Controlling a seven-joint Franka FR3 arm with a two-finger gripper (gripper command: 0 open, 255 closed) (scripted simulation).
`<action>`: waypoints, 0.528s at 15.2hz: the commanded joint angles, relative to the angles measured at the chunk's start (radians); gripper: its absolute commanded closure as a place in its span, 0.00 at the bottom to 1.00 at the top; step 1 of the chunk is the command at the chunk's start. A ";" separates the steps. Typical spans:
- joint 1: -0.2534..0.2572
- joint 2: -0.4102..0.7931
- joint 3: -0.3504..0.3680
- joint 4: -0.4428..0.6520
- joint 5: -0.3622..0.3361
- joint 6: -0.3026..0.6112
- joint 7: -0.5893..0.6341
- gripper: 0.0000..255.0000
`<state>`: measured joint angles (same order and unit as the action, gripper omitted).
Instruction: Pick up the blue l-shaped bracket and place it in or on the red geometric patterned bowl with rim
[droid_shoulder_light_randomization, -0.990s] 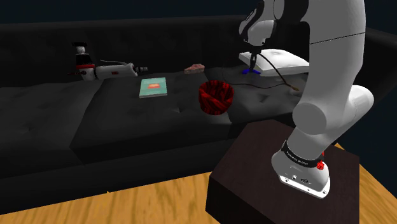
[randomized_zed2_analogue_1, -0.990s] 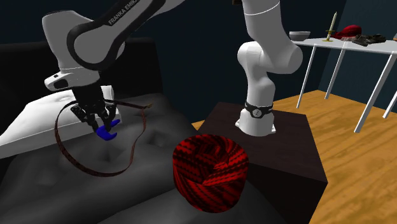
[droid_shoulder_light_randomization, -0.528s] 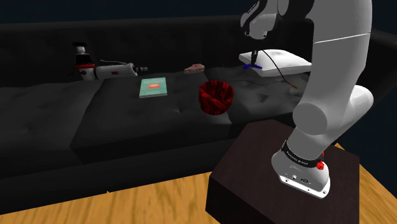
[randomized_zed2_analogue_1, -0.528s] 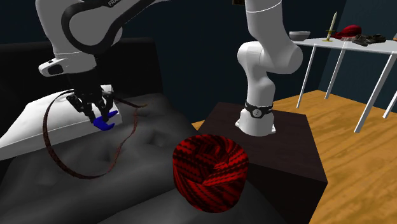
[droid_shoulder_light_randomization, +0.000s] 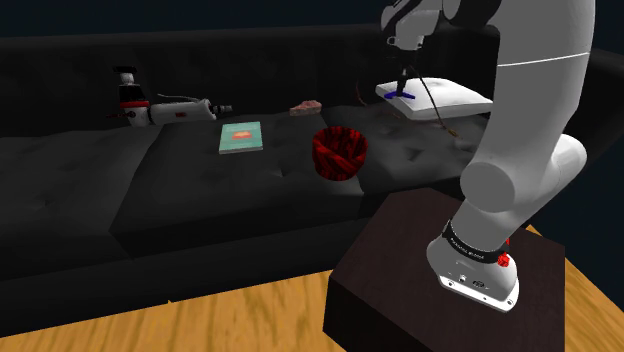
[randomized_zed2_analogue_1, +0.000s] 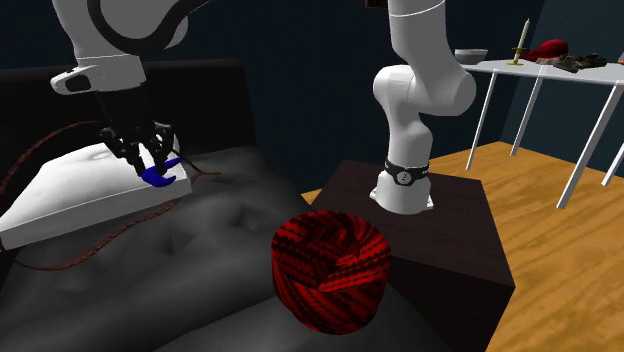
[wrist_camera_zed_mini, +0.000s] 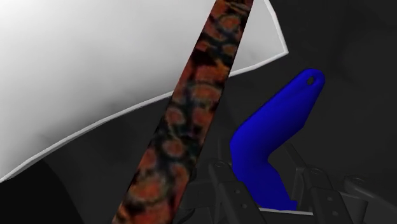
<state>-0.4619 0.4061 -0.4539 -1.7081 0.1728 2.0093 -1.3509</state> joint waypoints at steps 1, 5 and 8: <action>0.002 -0.013 -0.003 0.015 -0.007 -0.028 0.004 1.00; 0.004 -0.031 -0.008 0.045 -0.017 -0.074 0.010 1.00; 0.046 -0.094 -0.005 -0.031 -0.043 -0.053 0.054 1.00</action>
<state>-0.4346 0.3376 -0.4612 -1.7074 0.1403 1.9457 -1.3168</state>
